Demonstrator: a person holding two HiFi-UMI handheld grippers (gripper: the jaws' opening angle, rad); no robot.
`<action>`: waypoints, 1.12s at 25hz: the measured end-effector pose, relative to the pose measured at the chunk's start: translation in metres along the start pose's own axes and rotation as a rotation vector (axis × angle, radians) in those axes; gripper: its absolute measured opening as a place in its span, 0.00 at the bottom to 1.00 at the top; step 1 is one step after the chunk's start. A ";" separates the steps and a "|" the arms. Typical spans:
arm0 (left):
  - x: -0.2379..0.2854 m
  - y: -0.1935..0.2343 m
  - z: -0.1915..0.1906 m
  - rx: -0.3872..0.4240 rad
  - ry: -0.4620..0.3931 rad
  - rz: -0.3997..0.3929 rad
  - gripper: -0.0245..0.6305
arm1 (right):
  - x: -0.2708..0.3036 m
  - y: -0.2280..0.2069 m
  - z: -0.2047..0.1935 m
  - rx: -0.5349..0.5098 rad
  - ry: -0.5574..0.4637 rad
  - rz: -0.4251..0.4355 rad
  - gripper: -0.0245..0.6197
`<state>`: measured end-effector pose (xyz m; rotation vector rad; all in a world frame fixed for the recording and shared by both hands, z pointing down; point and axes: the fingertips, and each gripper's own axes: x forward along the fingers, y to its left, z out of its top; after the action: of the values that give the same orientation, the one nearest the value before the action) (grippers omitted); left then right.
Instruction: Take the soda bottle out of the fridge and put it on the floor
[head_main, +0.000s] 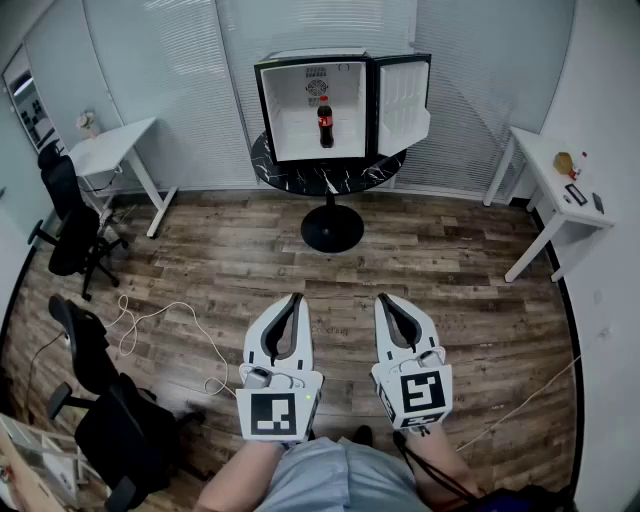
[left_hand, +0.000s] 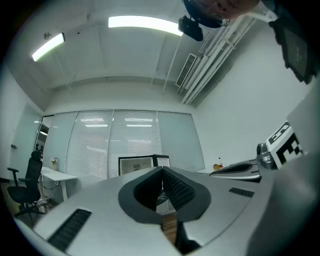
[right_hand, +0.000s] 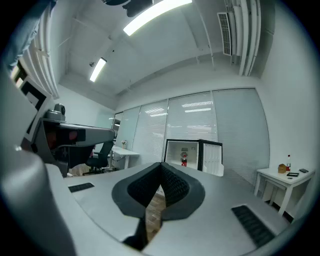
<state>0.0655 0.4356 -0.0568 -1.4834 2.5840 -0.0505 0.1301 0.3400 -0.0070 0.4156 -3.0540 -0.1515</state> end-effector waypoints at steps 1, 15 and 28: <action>0.001 -0.003 0.000 -0.006 0.000 0.003 0.06 | -0.001 -0.003 0.000 0.000 -0.003 0.001 0.05; 0.011 -0.062 -0.010 0.014 0.065 0.046 0.06 | -0.037 -0.062 -0.018 0.037 -0.018 0.006 0.06; 0.056 -0.035 -0.052 0.005 0.102 0.084 0.06 | 0.021 -0.103 -0.058 0.067 0.014 -0.037 0.06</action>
<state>0.0597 0.3674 -0.0085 -1.4033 2.7219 -0.1258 0.1413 0.2304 0.0405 0.4754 -3.0458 -0.0485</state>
